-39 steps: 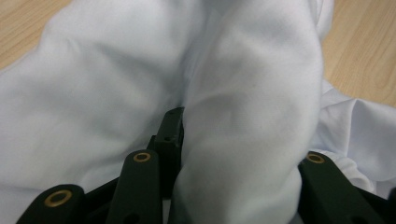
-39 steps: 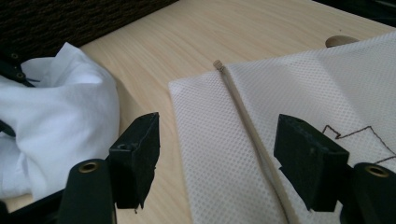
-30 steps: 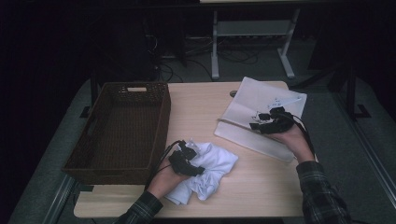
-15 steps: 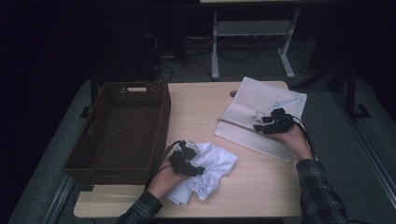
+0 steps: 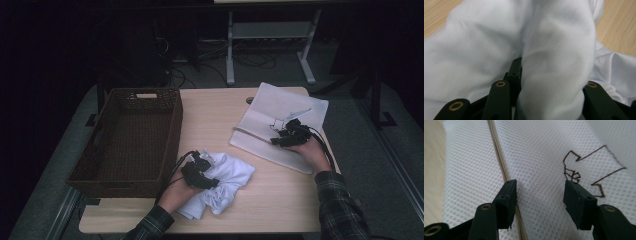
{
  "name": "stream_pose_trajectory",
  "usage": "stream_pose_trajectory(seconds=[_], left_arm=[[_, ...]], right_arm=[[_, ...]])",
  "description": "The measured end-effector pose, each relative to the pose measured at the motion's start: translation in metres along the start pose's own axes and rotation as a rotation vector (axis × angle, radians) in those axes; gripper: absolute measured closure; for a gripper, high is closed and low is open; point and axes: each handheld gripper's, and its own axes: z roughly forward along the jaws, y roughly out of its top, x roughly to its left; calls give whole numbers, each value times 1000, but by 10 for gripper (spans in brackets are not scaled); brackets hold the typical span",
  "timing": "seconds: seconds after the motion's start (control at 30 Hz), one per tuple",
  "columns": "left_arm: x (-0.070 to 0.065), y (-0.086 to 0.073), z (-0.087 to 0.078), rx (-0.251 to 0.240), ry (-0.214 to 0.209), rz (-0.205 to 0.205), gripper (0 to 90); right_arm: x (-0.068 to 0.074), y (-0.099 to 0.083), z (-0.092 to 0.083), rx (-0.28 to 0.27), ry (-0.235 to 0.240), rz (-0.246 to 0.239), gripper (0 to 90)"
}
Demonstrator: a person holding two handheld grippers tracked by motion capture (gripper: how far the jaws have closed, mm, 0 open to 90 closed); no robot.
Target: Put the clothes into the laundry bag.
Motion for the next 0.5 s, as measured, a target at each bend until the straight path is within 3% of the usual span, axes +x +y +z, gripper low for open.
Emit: stream_pose_trajectory(seconds=[0.17,0.37,0.47,0.5], left_arm=[[0,0,0,1,2,1,596],[0,0,0,1,3,2,597],[0,0,0,1,3,2,597],[-1,0,0,1,4,3,597]], right_arm=[[0,-2,0,-12,-6,2,487],[1,-3,0,-27,-28,-1,637],[0,-5,0,-40,-35,19,707],[-1,-6,0,-47,-50,27,811]])
